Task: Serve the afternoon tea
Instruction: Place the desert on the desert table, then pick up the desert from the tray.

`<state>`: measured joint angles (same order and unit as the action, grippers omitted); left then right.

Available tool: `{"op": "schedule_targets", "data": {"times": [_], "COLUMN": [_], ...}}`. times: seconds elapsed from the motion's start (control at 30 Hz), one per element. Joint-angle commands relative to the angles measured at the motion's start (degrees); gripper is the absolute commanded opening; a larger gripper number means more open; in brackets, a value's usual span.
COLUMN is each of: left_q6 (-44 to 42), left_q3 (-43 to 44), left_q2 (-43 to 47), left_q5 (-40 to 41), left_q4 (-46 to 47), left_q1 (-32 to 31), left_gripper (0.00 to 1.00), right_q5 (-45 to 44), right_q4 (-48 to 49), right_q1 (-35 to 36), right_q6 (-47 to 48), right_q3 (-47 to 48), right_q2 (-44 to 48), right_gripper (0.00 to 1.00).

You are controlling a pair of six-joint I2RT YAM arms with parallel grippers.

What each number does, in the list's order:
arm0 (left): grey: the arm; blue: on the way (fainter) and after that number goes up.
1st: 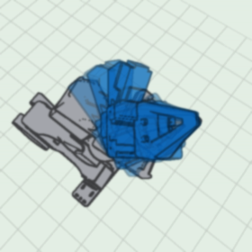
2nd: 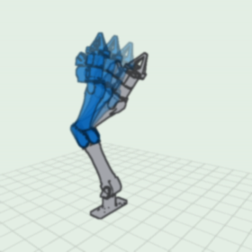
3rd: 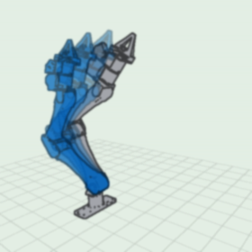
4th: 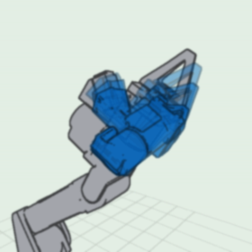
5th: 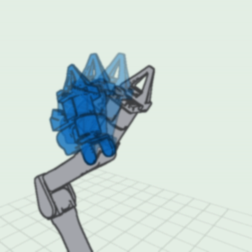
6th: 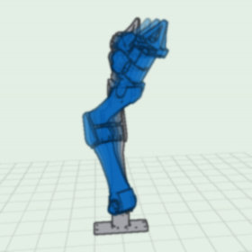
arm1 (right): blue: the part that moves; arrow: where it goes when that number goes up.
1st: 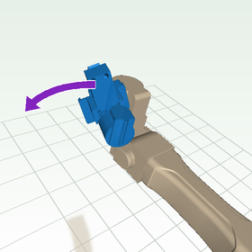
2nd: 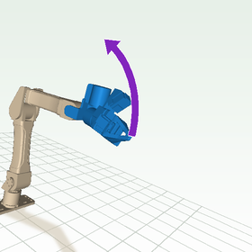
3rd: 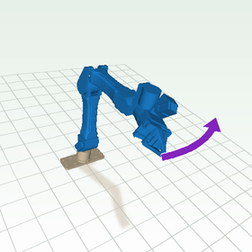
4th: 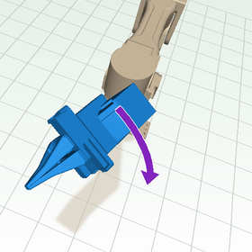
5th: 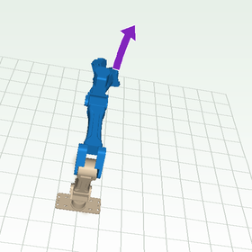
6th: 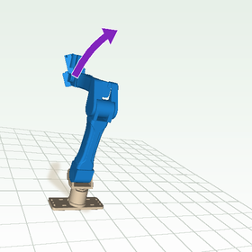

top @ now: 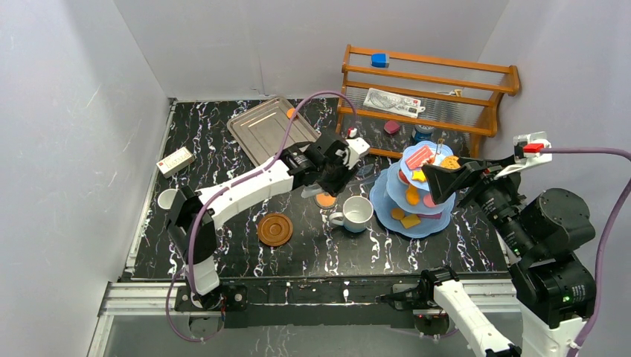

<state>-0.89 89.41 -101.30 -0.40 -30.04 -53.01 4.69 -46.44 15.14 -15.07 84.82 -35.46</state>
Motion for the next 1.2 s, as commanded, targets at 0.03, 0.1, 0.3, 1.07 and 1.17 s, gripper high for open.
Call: {"op": "schedule_targets", "data": {"times": [0.03, 0.1, 0.3, 1.07, 1.17], "left_q6": [3.8, 5.1, 7.3, 3.0, 2.1], "left_q3": [-3.3, -5.1, -12.8, -6.3, -3.3], "left_q2": [5.9, 7.6, 12.2, -1.2, -4.4], "left_q5": [1.9, 1.8, 4.9, -5.9, -8.2], "left_q4": [1.5, 2.4, 6.7, 19.7, 20.0], "left_q1": [4.5, 6.4, 12.8, 37.1, 38.5], "left_gripper": [0.38, 0.38, 0.39, 0.41, 0.42], "right_q5": [0.9, 1.2, 2.0, 2.9, 2.8], "right_q4": [2.0, 1.6, 0.2, 0.9, 0.9], "right_q1": [0.3, 0.3, 0.3, 0.3, 0.3], "right_q6": [-1.2, -1.5, -2.0, -2.5, -2.5], "right_q3": [-1.9, -2.8, -6.2, -5.0, -4.4], "right_q2": [1.0, 1.1, 2.5, 1.0, 0.3], "right_gripper": [0.99, 0.99, 0.99, 0.99, 0.99]}}
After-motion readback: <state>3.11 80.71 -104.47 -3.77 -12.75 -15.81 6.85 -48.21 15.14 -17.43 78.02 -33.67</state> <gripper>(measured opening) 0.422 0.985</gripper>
